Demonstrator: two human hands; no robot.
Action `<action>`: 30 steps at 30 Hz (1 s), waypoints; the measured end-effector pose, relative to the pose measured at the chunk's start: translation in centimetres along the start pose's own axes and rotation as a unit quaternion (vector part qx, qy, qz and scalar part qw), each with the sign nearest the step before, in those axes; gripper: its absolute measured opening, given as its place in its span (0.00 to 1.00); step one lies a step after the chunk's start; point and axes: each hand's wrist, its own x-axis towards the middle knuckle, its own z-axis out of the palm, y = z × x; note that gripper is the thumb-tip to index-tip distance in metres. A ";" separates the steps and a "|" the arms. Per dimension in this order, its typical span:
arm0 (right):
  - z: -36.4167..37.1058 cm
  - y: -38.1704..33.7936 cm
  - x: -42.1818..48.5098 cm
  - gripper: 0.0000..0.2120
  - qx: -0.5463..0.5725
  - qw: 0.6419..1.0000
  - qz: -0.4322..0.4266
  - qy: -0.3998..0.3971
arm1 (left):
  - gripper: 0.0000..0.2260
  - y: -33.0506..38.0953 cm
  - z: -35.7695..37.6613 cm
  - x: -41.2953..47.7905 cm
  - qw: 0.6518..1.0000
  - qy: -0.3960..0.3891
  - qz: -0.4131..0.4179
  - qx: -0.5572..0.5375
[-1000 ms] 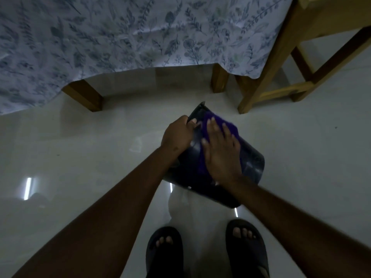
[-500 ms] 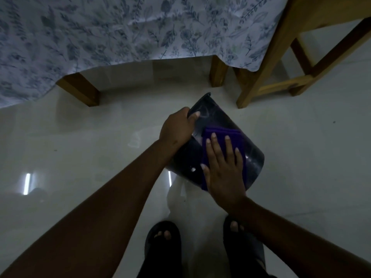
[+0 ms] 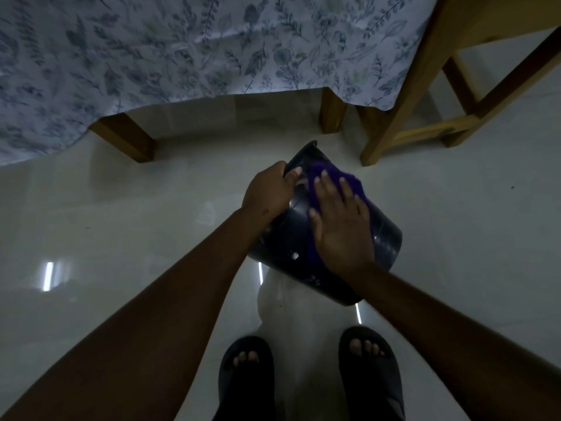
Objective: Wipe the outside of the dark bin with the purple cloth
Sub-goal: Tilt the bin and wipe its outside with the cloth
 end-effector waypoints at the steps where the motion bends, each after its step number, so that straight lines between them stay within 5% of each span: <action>1: -0.6 0.6 1.8 0.27 0.026 0.999 0.030 0.004 | 0.15 0.3 0.0 0.1 1.000 0.000 -0.001 0.001; 5: -1.7 2.4 1.8 0.25 0.113 0.990 0.087 0.005 | 0.15 1.1 -0.2 0.5 0.999 -0.011 -0.022 0.025; 9: -0.2 -0.4 -3.9 0.28 0.033 0.999 0.036 -0.008 | 0.15 1.3 0.6 1.0 0.996 -0.027 -0.056 0.071; 14: -1.3 1.6 1.4 0.26 0.086 0.996 0.031 0.000 | 0.10 0.8 -2.0 0.4 0.988 -0.110 -0.037 -0.104; 17: -1.9 3.4 2.4 0.25 0.141 0.986 0.087 -0.006 | 0.09 -0.8 -2.0 -2.0 0.996 -0.080 -0.002 -0.048; 21: 0.0 0.1 -3.1 0.28 -0.024 0.999 0.025 -0.006 | 0.09 -0.8 -0.9 -2.0 0.999 -0.030 0.003 -0.045; 24: 0.2 -0.7 -2.1 0.28 -0.034 0.999 -0.029 -0.004 | 0.10 -0.5 -0.9 -1.7 0.998 -0.021 0.023 -0.050; 30: -0.9 2.0 3.5 0.25 0.103 0.988 0.112 0.007 | 0.13 -2.1 -0.6 -2.2 0.998 -0.007 0.019 -0.053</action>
